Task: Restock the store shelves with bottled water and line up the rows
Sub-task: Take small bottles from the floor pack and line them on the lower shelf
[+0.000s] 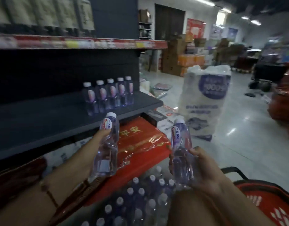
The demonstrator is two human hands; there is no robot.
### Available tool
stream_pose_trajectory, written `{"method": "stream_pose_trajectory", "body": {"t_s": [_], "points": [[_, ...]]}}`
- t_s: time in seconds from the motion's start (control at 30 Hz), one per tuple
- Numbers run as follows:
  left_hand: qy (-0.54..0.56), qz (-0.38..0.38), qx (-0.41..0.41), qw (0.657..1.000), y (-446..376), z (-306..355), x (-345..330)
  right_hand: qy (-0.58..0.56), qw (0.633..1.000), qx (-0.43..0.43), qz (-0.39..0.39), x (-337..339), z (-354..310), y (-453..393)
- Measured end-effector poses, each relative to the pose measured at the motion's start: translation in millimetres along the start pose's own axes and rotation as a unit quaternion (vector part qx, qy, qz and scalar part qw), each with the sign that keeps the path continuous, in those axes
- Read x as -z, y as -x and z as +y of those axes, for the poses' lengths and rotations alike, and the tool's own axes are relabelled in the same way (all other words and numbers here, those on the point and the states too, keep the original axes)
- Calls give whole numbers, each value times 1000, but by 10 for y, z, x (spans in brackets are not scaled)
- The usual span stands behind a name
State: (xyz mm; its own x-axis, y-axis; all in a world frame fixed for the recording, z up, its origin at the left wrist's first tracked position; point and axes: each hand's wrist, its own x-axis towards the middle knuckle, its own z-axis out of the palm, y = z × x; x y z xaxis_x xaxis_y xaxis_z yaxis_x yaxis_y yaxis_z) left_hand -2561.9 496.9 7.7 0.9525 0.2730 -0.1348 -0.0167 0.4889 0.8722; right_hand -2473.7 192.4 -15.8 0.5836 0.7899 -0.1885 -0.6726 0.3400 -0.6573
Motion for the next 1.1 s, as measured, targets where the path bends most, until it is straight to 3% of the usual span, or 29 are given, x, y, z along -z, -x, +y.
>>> {"method": "stream_pose_trajectory", "body": {"t_s": [0.13, 0.4, 0.67, 0.93, 1.03, 1.1], "points": [[-54, 143, 66, 986, 457, 59, 645, 80, 993, -61, 57, -507, 382, -732], [-80, 316, 7, 945, 671, 16, 1288, 112, 980, -160, 41, -972, 1182, -1530], [-184, 310, -53, 931, 400, 47, 1583, 215, 973, -72, 39, -1157, 1570, -2014], [-244, 293, -85, 921, 16, 225, 1822, 261, 964, -18, 44, -1353, 1490, -2619], [-219, 309, -114, 918, -97, 273, 1857, 341, 937, 56, 47, -1626, 1342, -2921], [-203, 323, -125, 916, -150, 292, 1896, 431, 893, 120, 57, -1821, 1238, -3162]]}}
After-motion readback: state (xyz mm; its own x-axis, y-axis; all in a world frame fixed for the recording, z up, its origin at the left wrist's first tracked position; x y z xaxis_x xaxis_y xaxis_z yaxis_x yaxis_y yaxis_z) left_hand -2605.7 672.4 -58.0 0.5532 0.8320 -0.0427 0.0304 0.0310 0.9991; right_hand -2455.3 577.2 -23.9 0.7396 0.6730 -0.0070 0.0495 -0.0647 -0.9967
